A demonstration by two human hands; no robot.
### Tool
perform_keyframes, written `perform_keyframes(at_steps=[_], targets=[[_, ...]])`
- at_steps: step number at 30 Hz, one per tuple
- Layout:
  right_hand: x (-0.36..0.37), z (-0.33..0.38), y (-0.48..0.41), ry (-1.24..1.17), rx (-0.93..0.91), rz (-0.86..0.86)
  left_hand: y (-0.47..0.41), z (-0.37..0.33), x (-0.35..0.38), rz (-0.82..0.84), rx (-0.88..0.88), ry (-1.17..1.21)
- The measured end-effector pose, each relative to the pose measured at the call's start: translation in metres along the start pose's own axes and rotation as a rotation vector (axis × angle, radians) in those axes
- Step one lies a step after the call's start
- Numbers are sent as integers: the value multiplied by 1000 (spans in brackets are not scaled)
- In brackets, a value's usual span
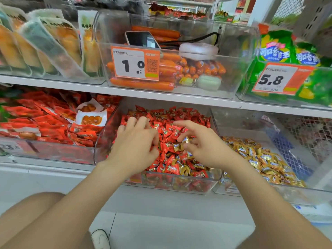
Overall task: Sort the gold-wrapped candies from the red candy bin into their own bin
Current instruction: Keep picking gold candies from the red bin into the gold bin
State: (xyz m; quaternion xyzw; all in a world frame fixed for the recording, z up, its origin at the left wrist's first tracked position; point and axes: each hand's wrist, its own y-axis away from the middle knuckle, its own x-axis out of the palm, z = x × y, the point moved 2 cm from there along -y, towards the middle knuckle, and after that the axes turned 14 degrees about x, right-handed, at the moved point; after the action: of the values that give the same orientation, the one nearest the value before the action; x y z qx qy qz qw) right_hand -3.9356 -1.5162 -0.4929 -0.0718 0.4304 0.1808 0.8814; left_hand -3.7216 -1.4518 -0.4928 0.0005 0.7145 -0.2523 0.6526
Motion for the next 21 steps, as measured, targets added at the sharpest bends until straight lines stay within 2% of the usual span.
perform_keyframes(at_steps=[3, 6, 11, 16, 19, 21], targets=[[-2, -8, 1, -19, 8, -23, -11, -13, 9, 33, 176, 223], [-5, -9, 5, -41, 19, -60, -18, -24, 20, 157, 211, 370], [-13, -8, 11, 44, 44, -211, -27, -32, 32, 173, 234, 226], [-23, 2, 22, -100, 139, -163, -35, -40, 38, 226, 326, 100], [-24, 4, 25, -66, 89, -182, -38, -46, 38, 199, 354, 93], [-23, 1, 25, 16, 58, -135, -38, -46, 38, 199, 354, 90]])
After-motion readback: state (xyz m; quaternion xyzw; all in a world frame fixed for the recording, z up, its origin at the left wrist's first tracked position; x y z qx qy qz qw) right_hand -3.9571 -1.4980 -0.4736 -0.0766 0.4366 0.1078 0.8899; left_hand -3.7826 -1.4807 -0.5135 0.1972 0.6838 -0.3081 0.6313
